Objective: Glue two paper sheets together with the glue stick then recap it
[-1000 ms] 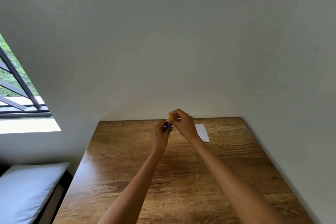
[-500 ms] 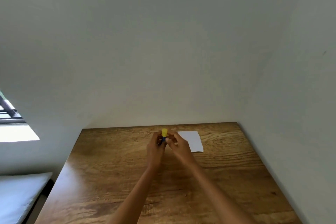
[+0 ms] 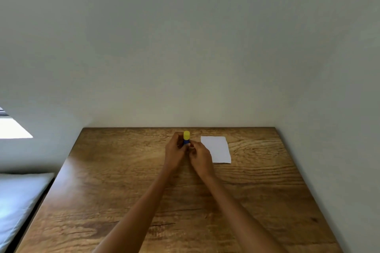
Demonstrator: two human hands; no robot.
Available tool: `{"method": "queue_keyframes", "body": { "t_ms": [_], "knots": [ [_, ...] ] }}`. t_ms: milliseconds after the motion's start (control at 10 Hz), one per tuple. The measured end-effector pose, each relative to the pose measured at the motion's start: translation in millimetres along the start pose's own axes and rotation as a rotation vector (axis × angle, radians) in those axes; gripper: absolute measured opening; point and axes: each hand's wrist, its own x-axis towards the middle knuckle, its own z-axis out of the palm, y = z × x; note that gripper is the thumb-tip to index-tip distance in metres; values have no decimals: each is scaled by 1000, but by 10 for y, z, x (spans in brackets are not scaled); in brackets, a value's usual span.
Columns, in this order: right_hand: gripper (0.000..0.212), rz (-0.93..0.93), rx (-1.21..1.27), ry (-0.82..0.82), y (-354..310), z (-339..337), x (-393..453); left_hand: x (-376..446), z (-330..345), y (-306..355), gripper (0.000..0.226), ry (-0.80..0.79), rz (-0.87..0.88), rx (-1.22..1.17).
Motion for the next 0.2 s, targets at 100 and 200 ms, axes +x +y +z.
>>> {"method": "queue_keyframes", "body": {
  "t_ms": [100,200],
  "knots": [
    [32,12,5,-13,-26,-19,-24,-21,-21,12,26,-13,-4,-13],
    [33,18,30,24,-41,-36,-7,-40,-4,19,36,-9,-2,-38]
  ]
}}
